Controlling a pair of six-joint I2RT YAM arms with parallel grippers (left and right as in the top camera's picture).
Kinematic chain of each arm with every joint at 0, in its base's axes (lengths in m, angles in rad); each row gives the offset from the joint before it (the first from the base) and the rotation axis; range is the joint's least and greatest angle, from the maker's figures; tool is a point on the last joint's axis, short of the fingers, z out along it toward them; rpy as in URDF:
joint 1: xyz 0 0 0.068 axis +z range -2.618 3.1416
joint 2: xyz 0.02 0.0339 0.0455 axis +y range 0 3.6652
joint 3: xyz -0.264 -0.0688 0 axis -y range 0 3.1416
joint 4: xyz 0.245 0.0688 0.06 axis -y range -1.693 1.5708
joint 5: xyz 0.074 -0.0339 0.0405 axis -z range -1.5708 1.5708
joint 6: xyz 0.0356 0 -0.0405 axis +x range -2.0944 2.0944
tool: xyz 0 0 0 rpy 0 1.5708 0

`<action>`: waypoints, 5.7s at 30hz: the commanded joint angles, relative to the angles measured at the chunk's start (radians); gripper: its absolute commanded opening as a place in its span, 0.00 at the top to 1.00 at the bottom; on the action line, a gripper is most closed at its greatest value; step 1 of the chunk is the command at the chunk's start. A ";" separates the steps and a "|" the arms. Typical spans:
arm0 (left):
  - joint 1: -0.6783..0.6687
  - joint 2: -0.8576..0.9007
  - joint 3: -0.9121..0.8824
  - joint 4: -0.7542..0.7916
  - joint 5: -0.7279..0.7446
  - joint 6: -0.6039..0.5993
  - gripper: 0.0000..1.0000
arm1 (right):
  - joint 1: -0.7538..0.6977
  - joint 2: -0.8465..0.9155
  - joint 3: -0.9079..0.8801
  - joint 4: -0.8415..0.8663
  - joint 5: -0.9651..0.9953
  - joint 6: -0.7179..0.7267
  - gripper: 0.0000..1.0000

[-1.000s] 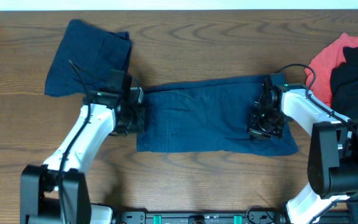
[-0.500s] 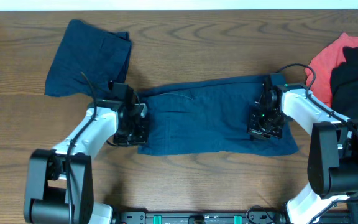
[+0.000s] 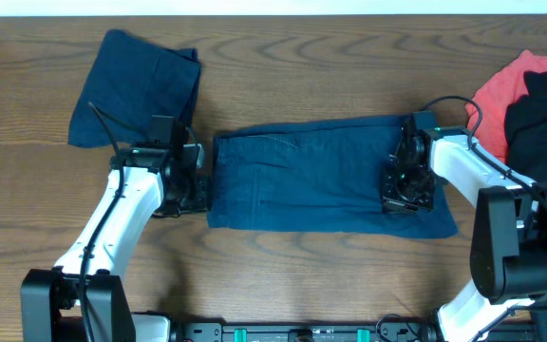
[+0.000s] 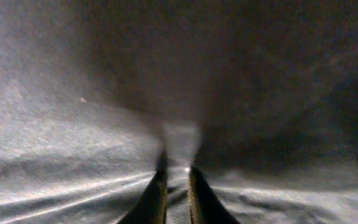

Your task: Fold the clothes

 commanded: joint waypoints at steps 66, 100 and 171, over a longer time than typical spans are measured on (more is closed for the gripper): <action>0.071 0.207 -0.024 0.307 0.323 0.082 0.21 | 0.121 -0.098 -0.010 0.171 -0.173 0.000 0.99; 0.054 0.121 0.376 -0.235 0.066 0.146 0.94 | 0.042 -0.201 0.016 0.093 -0.167 0.043 0.99; -0.635 0.343 0.582 0.256 0.009 -0.338 0.93 | 0.026 -0.018 -0.246 0.323 -0.077 0.111 0.99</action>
